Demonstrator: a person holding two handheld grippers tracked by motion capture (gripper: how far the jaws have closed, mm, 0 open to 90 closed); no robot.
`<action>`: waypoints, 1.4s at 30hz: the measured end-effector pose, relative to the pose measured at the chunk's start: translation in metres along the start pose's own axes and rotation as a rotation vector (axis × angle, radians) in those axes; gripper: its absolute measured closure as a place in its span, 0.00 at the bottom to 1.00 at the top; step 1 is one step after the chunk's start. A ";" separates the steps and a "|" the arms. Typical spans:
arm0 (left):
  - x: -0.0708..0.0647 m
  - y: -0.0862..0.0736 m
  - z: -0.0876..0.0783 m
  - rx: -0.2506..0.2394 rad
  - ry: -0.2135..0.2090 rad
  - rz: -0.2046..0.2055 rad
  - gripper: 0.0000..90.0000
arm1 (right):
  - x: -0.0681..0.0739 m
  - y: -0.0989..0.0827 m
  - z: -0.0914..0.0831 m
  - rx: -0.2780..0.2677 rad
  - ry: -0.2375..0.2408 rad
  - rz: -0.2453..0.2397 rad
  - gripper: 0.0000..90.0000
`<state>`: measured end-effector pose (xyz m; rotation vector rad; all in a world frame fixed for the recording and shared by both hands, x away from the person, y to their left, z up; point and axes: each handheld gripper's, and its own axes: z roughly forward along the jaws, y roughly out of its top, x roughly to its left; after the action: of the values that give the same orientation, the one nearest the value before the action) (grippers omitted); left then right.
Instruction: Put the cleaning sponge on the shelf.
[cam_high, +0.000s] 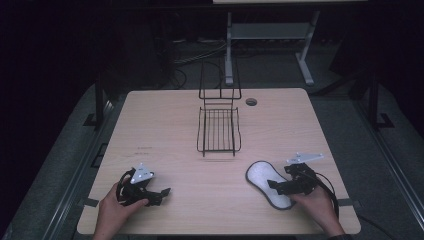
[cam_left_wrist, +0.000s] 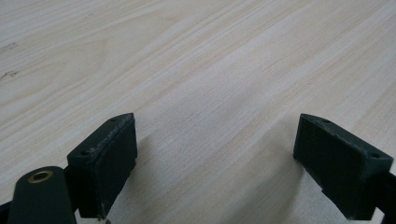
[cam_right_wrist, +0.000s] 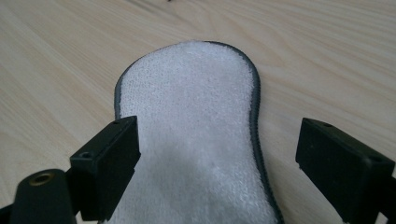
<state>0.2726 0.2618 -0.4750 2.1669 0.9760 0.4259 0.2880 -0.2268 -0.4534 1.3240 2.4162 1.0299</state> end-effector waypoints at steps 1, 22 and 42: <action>0.000 0.000 0.000 0.000 0.000 0.000 0.14 | 0.001 0.000 0.002 0.001 -0.001 -0.002 0.15; 0.000 0.000 0.000 0.000 0.000 0.000 0.14 | 0.014 0.001 0.016 0.062 -0.041 -0.067 0.15; 0.000 0.000 0.000 0.000 0.000 0.000 0.14 | 0.013 0.002 0.016 0.085 -0.005 -0.072 0.27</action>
<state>0.2726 0.2618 -0.4750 2.1669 0.9760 0.4260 0.2894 -0.2082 -0.4615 1.2535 2.5099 0.9138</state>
